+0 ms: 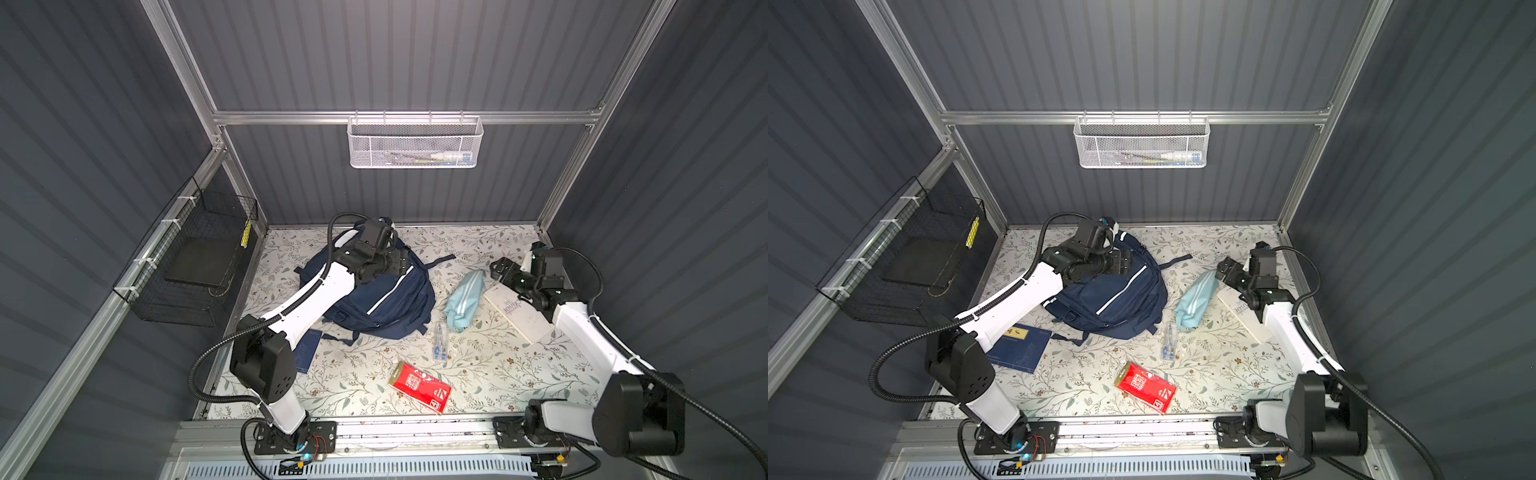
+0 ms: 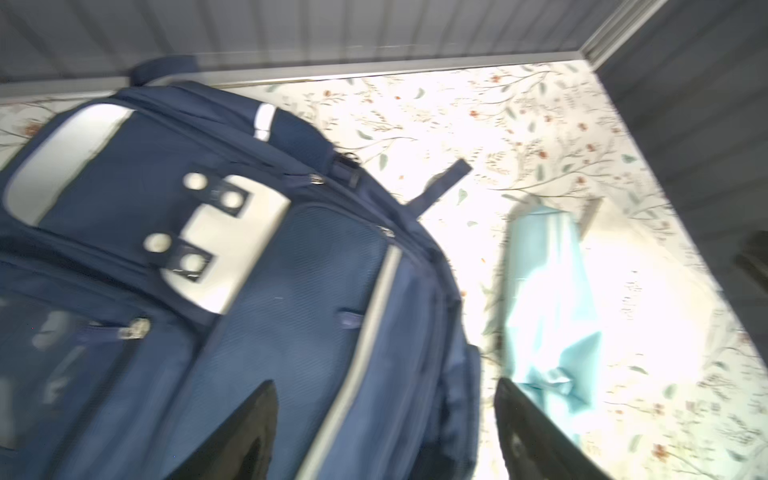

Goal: Pack the student bag
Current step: 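Reach both grippers to the white Robinson Crusoe book and grasp it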

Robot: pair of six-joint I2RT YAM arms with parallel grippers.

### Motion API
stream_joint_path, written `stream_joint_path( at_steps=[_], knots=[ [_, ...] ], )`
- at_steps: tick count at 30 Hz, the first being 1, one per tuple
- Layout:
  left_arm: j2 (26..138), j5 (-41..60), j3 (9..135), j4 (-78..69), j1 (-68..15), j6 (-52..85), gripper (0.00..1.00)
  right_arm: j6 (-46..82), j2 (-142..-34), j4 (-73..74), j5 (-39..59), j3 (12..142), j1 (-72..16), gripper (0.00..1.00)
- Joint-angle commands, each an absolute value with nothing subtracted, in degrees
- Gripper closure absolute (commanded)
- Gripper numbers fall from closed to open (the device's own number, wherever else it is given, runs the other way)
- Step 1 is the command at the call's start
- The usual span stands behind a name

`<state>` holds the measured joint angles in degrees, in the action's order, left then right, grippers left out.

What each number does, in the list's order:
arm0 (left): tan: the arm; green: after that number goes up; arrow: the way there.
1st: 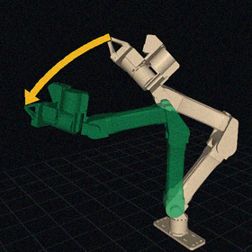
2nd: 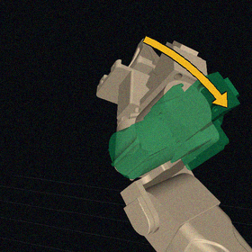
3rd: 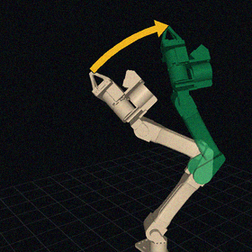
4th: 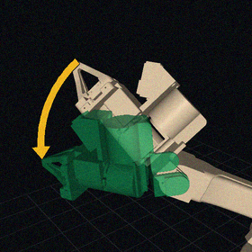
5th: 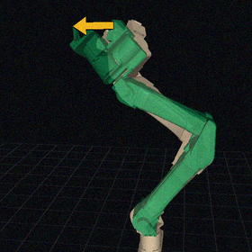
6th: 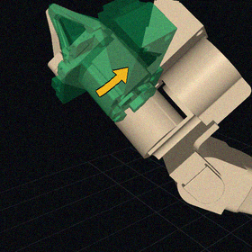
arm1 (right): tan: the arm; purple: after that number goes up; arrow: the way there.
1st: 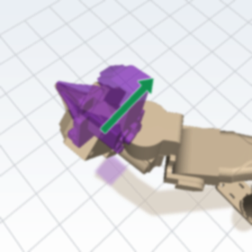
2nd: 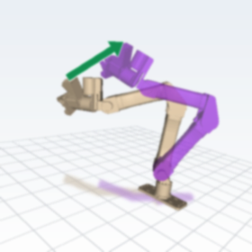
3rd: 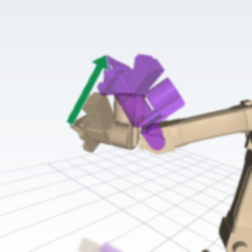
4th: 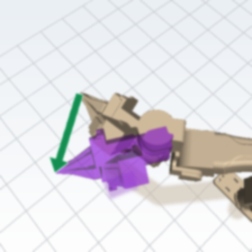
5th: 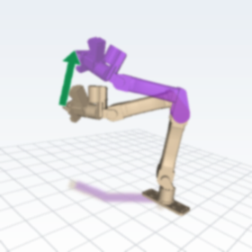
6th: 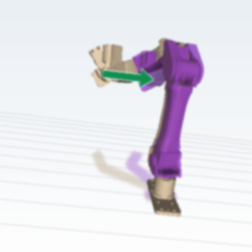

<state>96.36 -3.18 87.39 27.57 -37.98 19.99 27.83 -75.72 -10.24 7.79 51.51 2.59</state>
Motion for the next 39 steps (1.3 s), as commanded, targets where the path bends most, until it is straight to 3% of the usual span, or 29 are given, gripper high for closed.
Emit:
stream_joint_path(
  at_steps=[1,4,6,8,10,16,24,33,37,39],
  knots=[
    [95.2,1.3,85.0,20.3,-43.9,25.3,0.17,21.0,-82.9,-16.0,8.0,56.1,8.5,0.07],
    [97.9,-2.2,85.2,16.1,-51.9,29.0,0.25,18.4,-90.3,-17.6,6.5,60.7,13.6,0.08],
    [101.7,-8.0,87.4,15.3,-58.1,29.7,0.26,17.6,-95.5,-20.9,7.1,65.1,16.9,0.09],
    [106.8,-6.4,91.0,15.3,-61.1,30.5,0.26,16.7,-99.0,-23.4,7.0,67.6,18.8,0.1],
    [111.7,-1.9,93.9,13.5,-62.5,32.3,0.26,15.5,-101.1,-24.6,6.5,69.2,19.3,0.11],
    [123.3,-0.6,104.4,13.1,-66.2,32.2,0.27,12.6,-106.9,-27.3,3.0,71.8,19.5,0.11],
    [133.4,1.1,110.5,11.4,-66.5,34.4,0.26,9.4,-110.3,-30.7,6.2,73.8,19.2,0.13],
    [141.2,-2.4,115.5,13.6,-66.1,35.2,0.23,13.6,-101.8,-34.3,10.1,64.4,18.3,0.2],
    [142.6,-3.4,114.8,13.6,-65.0,37.2,0.23,17.5,-96.4,-35.2,16.9,58.9,17.8,0.23],
    [142.3,-2.3,113.2,11.9,-64.2,38.3,0.23,18.3,-91.8,-36.1,14.2,55.3,16.4,0.22]
  ],
)
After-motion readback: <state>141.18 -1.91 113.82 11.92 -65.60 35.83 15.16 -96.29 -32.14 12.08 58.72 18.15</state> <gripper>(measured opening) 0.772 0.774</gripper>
